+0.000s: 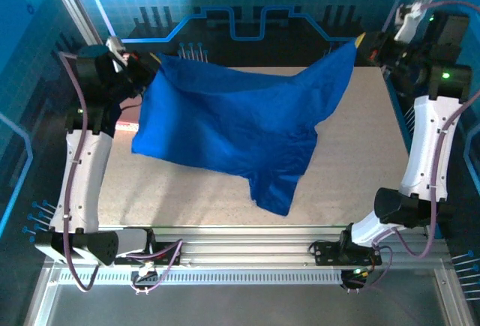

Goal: Fold and stack the t-shirts

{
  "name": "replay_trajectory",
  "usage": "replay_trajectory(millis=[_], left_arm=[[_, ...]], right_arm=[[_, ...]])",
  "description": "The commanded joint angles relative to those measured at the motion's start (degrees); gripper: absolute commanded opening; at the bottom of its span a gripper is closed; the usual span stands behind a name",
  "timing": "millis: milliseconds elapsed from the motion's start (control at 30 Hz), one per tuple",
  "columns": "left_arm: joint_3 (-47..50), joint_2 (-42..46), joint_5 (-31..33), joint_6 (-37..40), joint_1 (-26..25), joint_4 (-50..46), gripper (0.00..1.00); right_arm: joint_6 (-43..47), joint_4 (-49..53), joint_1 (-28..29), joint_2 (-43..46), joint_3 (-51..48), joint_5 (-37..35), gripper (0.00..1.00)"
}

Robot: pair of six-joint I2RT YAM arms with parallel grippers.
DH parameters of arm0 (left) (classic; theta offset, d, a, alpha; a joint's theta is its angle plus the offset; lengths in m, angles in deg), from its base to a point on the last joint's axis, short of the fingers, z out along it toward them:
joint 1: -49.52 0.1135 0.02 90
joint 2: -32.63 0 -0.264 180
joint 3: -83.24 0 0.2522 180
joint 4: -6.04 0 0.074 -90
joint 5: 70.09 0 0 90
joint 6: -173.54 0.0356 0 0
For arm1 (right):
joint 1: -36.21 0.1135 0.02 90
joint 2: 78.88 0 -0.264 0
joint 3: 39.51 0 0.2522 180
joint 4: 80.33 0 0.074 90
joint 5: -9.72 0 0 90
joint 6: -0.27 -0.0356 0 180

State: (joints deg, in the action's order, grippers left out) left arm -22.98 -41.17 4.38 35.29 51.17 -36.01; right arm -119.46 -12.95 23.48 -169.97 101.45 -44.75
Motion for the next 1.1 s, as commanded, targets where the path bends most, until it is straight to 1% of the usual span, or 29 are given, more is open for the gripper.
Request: replay_trajectory(millis=[0,67,167,267,433,633,800,933,1067], left_arm=[[-5.94,-2.14,-3.07,2.88,1.33,4.98,0.00],[-8.22,-2.90,-3.44,2.77,1.99,5.81,0.00],[-8.78,-2.63,-4.02,2.31,2.64,7.76,0.00],[-6.80,-1.60,-4.92,1.43,2.66,9.77,0.00],[0.38,1.98,-6.02,-0.49,2.73,13.27,0.00],[6.41,6.92,-8.53,-2.26,2.66,15.42,0.00],[7.23,11.35,-8.60,-2.00,2.66,15.58,0.00],[7.27,13.32,-10.58,-3.54,2.59,18.71,0.00],[6.78,15.10,-11.09,-3.40,2.57,20.99,0.00]], right_arm=[[-6.90,-1.94,-1.88,-4.04,10.24,5.04,0.00],[-9.76,-3.56,-2.62,-5.63,14.98,6.17,0.00],[-13.71,-6.46,-3.75,-6.46,18.61,7.54,0.00],[-15.88,-8.48,-4.54,-5.55,18.97,8.28,0.00],[-15.97,-8.30,-5.23,-3.01,18.02,9.44,0.00],[-20.38,-11.80,-9.59,0.34,16.50,12.12,0.00],[-26.77,-17.61,-12.49,1.10,17.35,14.10,0.00],[-31.10,-21.25,-12.93,0.33,20.92,15.15,0.00],[-35.00,-24.42,-13.17,-0.05,24.50,15.24,0.00]])
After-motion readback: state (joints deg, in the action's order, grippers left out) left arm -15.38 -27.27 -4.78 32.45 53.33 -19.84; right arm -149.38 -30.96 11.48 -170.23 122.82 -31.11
